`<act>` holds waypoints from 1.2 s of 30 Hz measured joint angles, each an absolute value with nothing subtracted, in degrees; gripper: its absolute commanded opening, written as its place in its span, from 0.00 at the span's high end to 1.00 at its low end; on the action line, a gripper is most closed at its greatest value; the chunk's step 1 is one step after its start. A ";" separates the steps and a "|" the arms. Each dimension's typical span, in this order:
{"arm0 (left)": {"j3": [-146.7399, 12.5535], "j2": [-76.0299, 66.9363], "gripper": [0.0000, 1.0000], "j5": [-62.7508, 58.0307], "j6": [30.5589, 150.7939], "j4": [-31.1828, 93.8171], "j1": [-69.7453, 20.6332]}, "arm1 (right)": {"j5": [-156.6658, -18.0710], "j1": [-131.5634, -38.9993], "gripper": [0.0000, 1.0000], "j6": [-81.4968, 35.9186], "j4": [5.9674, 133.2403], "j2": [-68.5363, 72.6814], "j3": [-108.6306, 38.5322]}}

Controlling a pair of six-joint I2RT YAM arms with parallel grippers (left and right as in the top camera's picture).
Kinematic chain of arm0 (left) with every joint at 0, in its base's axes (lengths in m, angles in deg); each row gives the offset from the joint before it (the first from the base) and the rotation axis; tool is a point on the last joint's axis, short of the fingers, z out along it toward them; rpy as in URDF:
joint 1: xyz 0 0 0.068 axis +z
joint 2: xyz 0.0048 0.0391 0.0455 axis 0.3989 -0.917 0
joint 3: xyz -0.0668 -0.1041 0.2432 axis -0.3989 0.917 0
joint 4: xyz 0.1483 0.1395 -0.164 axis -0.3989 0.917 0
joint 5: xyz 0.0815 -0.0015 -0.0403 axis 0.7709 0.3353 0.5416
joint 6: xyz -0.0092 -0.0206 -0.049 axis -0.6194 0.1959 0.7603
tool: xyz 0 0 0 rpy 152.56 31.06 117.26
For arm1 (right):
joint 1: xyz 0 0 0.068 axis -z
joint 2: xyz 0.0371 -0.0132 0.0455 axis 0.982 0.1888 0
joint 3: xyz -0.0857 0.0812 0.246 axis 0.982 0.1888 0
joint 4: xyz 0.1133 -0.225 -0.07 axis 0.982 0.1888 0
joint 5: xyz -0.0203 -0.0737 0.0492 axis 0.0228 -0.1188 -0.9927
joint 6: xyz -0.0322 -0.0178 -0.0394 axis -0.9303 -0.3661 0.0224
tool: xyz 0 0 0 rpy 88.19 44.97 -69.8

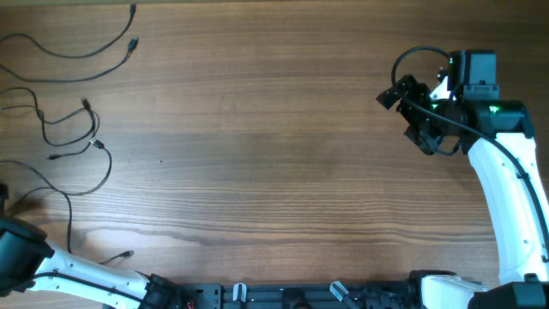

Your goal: Untangle cables

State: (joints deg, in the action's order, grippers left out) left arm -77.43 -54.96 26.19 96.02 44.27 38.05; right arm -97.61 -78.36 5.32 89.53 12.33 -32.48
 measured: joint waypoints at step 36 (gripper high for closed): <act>-52.97 -41.89 0.96 27.10 107.15 48.51 9.86 | -97.61 -78.36 0.00 5.32 89.55 12.33 -32.48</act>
